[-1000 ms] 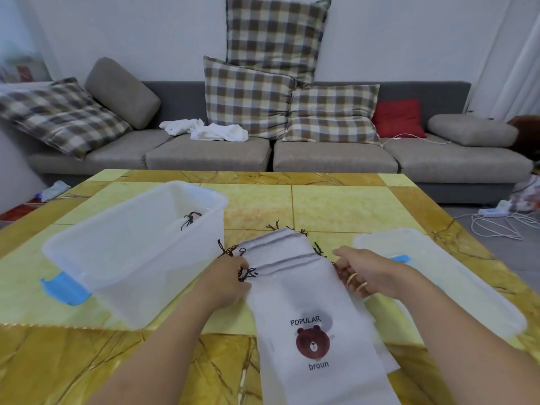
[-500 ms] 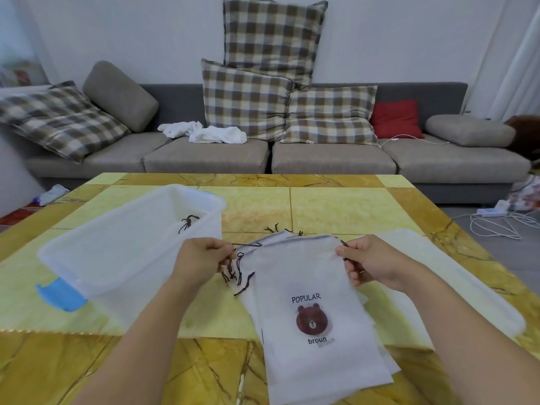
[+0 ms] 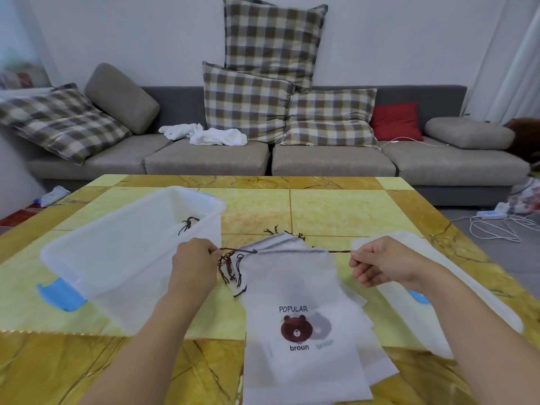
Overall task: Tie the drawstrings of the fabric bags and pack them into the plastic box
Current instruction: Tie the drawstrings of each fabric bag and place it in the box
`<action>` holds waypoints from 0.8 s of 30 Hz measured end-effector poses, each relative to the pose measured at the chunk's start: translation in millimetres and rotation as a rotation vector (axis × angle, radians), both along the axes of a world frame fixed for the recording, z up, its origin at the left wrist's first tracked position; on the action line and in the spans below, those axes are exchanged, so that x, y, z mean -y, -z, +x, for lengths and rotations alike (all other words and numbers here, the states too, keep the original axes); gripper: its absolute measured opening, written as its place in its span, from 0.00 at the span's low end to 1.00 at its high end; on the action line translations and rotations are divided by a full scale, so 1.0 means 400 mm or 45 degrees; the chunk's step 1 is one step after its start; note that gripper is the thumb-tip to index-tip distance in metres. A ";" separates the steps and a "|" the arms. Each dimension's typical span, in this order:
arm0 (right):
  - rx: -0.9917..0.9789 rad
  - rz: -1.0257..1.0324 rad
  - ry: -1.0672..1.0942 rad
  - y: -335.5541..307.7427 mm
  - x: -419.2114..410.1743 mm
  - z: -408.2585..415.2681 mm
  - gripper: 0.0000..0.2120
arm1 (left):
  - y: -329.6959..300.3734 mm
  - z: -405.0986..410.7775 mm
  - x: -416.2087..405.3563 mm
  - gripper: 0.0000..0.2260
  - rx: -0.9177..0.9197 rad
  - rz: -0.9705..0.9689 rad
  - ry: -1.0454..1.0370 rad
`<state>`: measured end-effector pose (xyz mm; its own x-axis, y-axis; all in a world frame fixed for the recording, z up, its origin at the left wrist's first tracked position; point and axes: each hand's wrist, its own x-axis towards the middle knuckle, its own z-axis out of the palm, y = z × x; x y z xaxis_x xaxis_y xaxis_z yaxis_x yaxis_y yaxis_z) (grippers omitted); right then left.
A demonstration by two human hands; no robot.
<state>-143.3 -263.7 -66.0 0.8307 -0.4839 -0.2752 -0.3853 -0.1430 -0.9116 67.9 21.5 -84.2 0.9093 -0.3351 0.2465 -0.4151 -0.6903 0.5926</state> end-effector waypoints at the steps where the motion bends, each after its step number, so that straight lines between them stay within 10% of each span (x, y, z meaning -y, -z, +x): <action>1: 0.049 0.047 0.024 -0.002 0.003 -0.002 0.14 | -0.001 -0.001 0.000 0.11 -0.030 0.044 -0.012; 3: 0.194 0.166 0.108 -0.008 0.011 -0.001 0.13 | -0.012 -0.016 0.009 0.14 -0.239 -0.098 0.038; 9: 0.780 1.048 0.434 -0.024 0.017 0.039 0.16 | -0.094 -0.035 0.020 0.12 -1.528 -1.863 0.253; 15: 1.181 1.511 0.882 -0.026 0.039 0.050 0.15 | -0.113 -0.050 0.052 0.13 -1.576 -2.359 0.187; 24: 1.175 1.260 1.091 -0.027 0.112 -0.008 0.14 | -0.122 0.002 0.035 0.13 -1.353 -2.498 0.066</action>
<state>-146.7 -308.5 -55.3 0.4727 -0.8171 -0.3299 0.6716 0.5764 -0.4655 68.7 7.4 -35.3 0.8968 -0.3813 -0.2243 0.4332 0.8597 0.2705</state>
